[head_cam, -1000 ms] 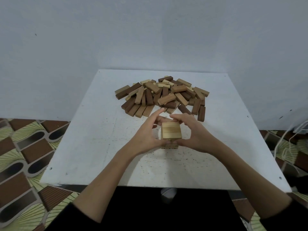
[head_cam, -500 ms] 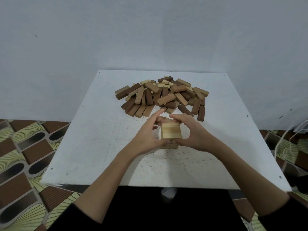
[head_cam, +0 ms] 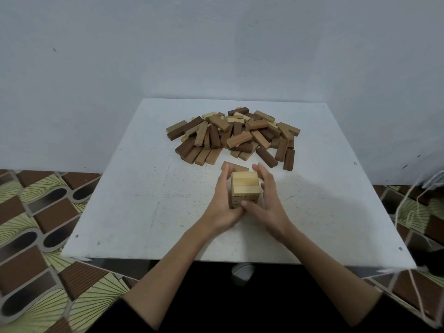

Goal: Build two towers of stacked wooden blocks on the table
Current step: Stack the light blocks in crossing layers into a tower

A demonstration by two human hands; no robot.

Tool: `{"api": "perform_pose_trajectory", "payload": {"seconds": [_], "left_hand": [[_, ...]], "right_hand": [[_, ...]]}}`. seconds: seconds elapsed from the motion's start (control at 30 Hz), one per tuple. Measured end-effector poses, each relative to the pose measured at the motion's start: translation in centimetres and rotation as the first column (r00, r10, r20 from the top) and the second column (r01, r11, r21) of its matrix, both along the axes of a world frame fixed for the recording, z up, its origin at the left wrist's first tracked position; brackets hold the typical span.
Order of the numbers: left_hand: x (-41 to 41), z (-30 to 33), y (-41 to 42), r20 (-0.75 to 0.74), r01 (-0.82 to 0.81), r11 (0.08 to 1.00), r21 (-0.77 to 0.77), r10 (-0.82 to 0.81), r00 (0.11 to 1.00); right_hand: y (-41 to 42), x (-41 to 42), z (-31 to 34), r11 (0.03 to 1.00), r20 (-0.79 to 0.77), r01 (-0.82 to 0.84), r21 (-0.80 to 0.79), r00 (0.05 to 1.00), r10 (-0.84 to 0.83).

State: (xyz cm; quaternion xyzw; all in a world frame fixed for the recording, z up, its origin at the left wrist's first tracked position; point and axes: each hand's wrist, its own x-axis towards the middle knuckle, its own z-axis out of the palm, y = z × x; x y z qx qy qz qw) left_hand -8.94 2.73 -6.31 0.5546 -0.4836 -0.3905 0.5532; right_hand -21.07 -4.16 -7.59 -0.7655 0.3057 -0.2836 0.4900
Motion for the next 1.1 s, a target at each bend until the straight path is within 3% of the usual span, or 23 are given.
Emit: {"api": "perform_pose_trajectory", "payload": {"seconds": [0.13, 0.27, 0.6, 1.1], "left_hand": [[-0.9, -0.3, 0.5, -0.039, -0.032, 0.999, -0.029, 0.031, 0.999], [-1.1, -0.9, 0.4, -0.098, -0.02, 0.999, 0.036, 0.024, 0.995], [-1.2, -1.2, 0.1, -0.113, 0.007, 1.0, -0.014, -0.008, 0.994], [-0.8, -2.6, -0.2, -0.104, 0.014, 0.999, 0.028, -0.011, 0.994]], "right_hand": [[0.7, 0.2, -0.6, 0.995, 0.037, 0.061, -0.077, 0.998, -0.059], [0.8, 0.3, -0.4, 0.994, 0.026, 0.069, -0.08, 0.997, -0.067], [0.5, 0.7, -0.9, 0.993, -0.026, 0.073, -0.096, 0.997, -0.076], [0.4, 0.8, -1.1, 0.996, -0.02, 0.057, -0.071, 0.998, -0.059]]}}
